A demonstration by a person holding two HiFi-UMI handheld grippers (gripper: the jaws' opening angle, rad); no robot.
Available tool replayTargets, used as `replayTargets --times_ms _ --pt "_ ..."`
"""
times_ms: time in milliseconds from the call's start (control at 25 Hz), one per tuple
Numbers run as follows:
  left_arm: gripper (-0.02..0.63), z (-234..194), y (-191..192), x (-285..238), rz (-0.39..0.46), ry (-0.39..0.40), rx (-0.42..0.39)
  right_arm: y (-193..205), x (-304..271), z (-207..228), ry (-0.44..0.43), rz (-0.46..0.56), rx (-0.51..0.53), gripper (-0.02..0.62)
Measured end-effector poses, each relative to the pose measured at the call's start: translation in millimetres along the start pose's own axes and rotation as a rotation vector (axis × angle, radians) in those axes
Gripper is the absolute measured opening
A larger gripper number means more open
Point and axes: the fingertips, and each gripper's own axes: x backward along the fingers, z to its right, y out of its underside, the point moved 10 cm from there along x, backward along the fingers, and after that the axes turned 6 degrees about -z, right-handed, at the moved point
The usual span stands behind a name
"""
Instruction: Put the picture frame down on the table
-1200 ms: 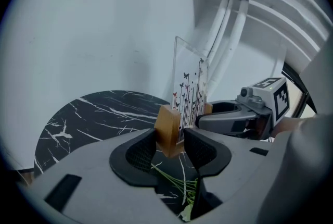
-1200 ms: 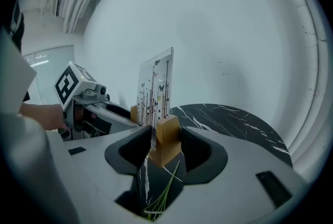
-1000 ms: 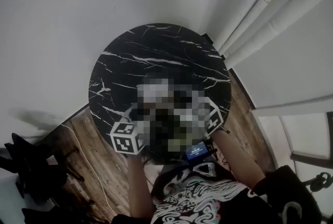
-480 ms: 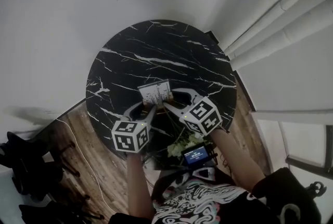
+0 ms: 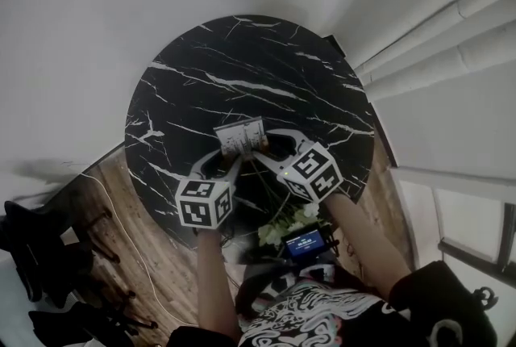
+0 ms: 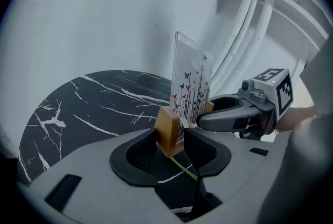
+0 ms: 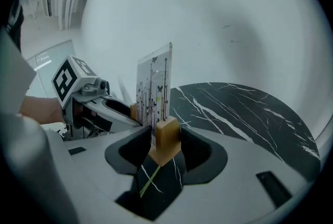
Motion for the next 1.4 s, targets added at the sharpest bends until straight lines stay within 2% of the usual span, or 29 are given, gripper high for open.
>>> replayTargets --times_ms 680,1400 --pt "0.172 -30 4 -44 -0.062 -0.036 0.007 13 -46 29 -0.007 -0.049 0.021 0.181" --pt "0.166 -45 15 -69 -0.104 -0.039 0.01 29 -71 41 -0.012 -0.088 0.064 0.181"
